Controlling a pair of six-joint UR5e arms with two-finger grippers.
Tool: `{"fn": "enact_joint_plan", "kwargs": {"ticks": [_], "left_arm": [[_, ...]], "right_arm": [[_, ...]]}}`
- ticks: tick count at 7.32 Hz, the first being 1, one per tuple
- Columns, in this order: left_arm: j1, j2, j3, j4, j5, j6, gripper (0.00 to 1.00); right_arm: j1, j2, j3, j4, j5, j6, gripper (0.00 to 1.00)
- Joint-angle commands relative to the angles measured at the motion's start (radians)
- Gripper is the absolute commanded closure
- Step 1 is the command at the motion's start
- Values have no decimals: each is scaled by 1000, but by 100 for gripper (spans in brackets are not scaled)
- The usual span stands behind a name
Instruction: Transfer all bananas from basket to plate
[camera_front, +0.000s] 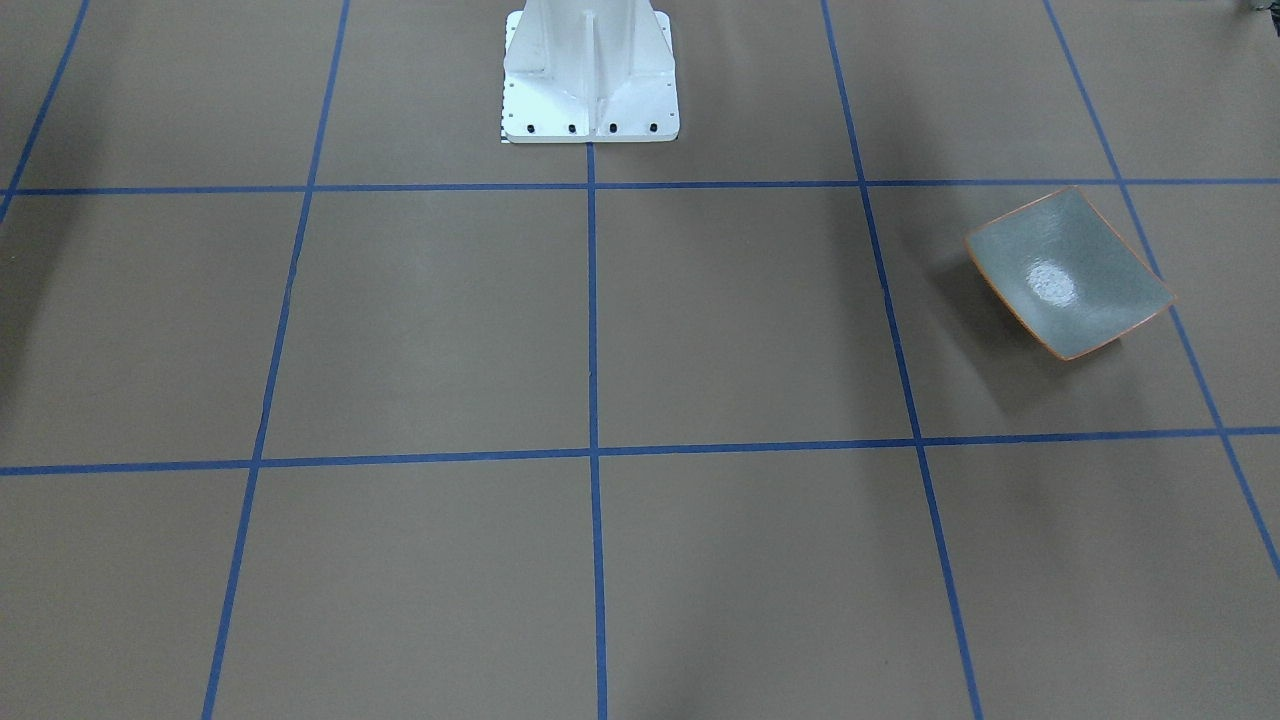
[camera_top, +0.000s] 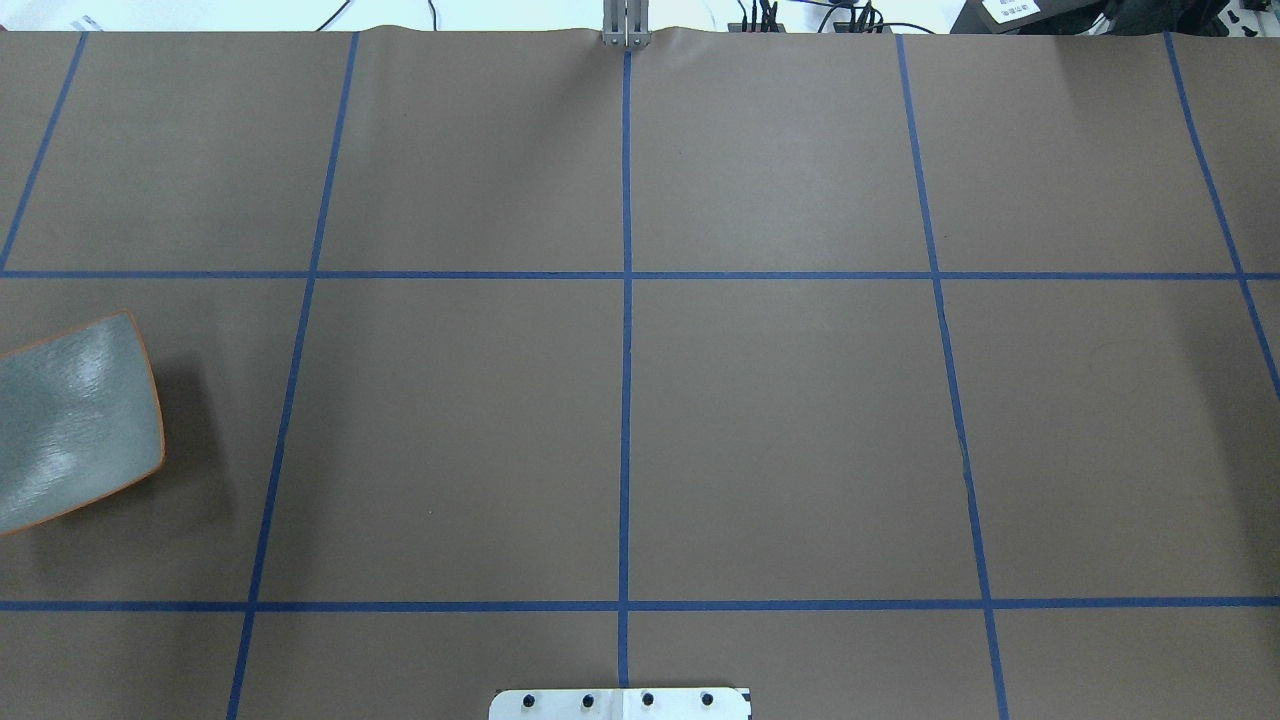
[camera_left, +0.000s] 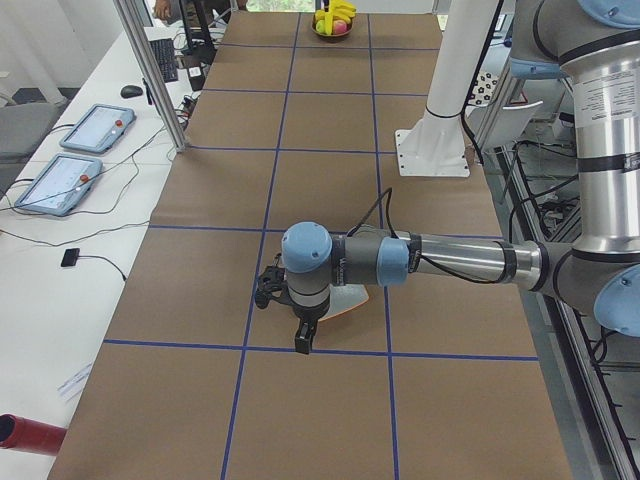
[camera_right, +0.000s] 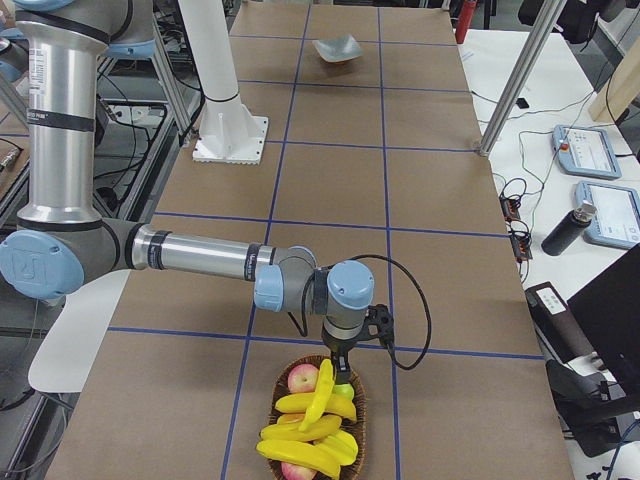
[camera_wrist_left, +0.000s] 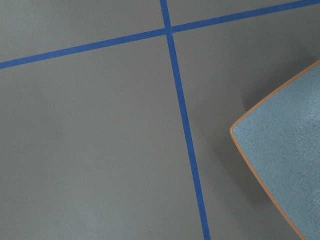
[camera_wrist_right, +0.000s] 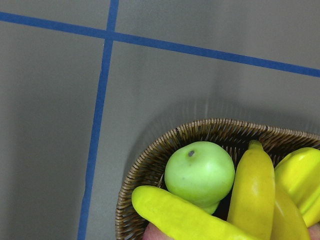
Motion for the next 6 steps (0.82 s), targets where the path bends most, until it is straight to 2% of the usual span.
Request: {"fn": "enact_joint_plan", "kwargs": {"ticks": [1, 4, 5, 6], "left_arm": [[0, -9, -10, -11, 0, 2, 0], [0, -9, -2, -32, 0, -1, 0], [0, -9, -2, -37, 2, -1, 0], [0, -9, -8, -57, 0, -6, 0]], "right_arm": [[0, 0, 4, 0, 0, 0, 0], [0, -2, 19, 2, 5, 0, 0], [3, -15, 82, 2, -3, -2, 0], [0, -9, 89, 2, -2, -2, 0]]}}
